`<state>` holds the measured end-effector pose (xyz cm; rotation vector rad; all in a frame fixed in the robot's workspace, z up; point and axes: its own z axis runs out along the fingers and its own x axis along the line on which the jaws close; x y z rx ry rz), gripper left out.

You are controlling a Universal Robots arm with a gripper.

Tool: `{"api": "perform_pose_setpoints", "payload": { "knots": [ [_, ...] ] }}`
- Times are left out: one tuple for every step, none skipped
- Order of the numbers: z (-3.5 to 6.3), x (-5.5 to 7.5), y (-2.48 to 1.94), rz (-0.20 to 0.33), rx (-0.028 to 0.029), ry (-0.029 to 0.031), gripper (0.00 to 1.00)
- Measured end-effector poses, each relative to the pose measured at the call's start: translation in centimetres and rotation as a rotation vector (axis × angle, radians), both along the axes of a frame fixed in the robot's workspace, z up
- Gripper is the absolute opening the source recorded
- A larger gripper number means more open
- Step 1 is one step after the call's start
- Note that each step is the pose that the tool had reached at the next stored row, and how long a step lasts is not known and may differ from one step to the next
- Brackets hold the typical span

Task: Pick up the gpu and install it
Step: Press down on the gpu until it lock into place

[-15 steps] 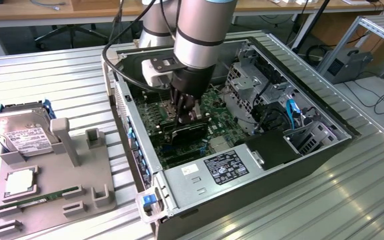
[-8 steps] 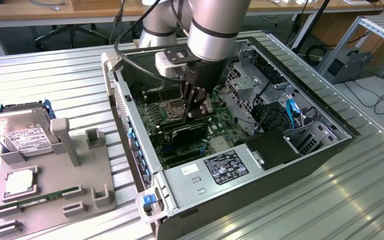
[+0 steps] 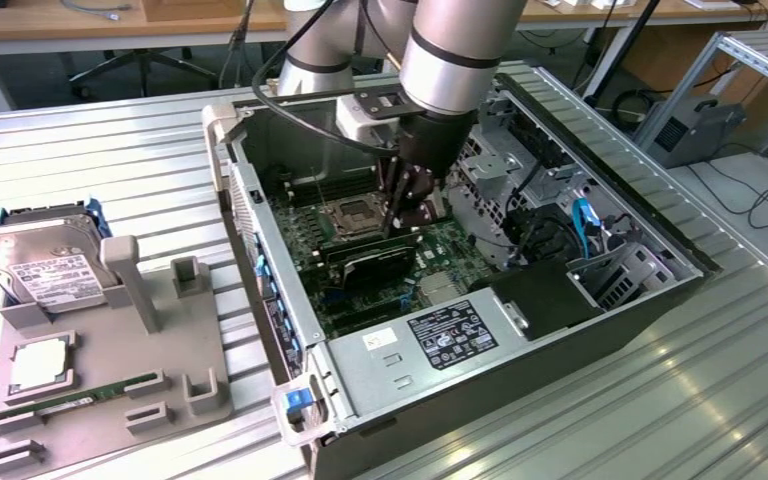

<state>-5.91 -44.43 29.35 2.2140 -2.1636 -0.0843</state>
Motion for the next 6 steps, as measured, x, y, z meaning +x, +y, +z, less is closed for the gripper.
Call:
{"api": "perform_pose_setpoints", "payload": {
  "knots": [
    [0.01,0.01,0.0,0.0,0.0003,-0.0001,0.11],
    [0.01,0.03,0.0,0.0,0.0003,0.0,0.11],
    [0.03,0.03,0.0,0.0,0.0,0.0001,0.11],
    [0.02,0.03,0.0,0.0,0.0,0.0001,0.11],
    [0.03,0.03,0.0,0.0,0.0,0.0001,0.11],
    [0.02,0.03,0.0,0.0,0.0,0.0001,0.11]
  ]
}}
